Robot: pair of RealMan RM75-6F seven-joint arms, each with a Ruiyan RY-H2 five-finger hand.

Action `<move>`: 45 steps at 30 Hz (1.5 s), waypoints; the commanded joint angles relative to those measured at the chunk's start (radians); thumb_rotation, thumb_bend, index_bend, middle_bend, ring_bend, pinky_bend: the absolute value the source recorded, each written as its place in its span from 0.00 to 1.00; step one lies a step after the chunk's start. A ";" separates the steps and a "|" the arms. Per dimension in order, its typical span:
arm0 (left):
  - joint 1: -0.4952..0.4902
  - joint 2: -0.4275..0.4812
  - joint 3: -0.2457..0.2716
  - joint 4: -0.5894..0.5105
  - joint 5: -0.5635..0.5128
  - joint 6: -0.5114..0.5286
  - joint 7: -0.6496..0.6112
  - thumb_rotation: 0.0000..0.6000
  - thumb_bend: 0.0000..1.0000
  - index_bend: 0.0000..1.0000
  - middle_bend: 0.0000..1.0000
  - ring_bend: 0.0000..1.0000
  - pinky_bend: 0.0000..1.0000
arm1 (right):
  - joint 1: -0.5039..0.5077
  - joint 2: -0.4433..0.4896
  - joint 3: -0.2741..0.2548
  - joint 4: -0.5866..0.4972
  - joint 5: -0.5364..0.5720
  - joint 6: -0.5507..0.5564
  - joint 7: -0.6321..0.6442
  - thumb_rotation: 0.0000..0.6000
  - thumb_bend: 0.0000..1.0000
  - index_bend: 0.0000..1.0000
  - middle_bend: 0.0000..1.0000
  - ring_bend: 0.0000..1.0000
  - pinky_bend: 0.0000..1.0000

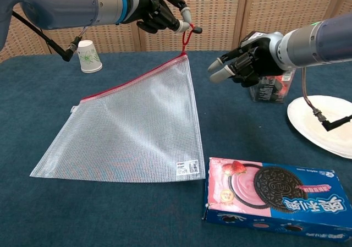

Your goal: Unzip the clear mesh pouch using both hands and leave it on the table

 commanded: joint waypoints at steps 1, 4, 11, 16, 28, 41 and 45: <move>-0.001 -0.008 0.003 0.012 0.006 -0.002 -0.013 1.00 0.48 0.69 0.99 0.95 1.00 | 0.040 -0.025 -0.003 0.010 0.075 0.033 -0.042 1.00 0.12 0.43 0.85 0.81 0.93; -0.002 -0.018 0.006 0.023 0.017 -0.003 -0.027 1.00 0.48 0.69 0.99 0.95 1.00 | 0.057 -0.034 0.006 0.013 0.125 0.048 -0.059 1.00 0.14 0.44 0.85 0.81 0.93; -0.002 -0.032 0.002 0.034 0.042 -0.003 -0.058 1.00 0.49 0.69 0.99 0.95 1.00 | 0.083 -0.048 0.021 0.019 0.202 0.069 -0.088 1.00 0.15 0.47 0.86 0.81 0.94; 0.001 -0.039 -0.004 0.036 0.061 0.004 -0.079 1.00 0.48 0.69 0.99 0.95 1.00 | 0.105 -0.065 0.038 0.023 0.258 0.097 -0.111 1.00 0.19 0.51 0.86 0.81 0.94; 0.009 -0.055 -0.017 0.045 0.082 0.028 -0.120 1.00 0.48 0.69 0.99 0.95 1.00 | 0.151 -0.107 0.071 0.018 0.363 0.174 -0.213 1.00 0.35 0.56 0.86 0.81 0.94; 0.015 -0.054 -0.016 0.046 0.100 0.017 -0.147 1.00 0.49 0.69 0.99 0.95 1.00 | 0.140 -0.131 0.120 0.030 0.407 0.200 -0.281 1.00 0.44 0.58 0.86 0.82 0.94; 0.017 -0.053 -0.016 0.043 0.103 0.015 -0.152 1.00 0.48 0.69 0.99 0.95 1.00 | 0.132 -0.135 0.130 0.033 0.409 0.200 -0.295 1.00 0.47 0.59 0.86 0.82 0.94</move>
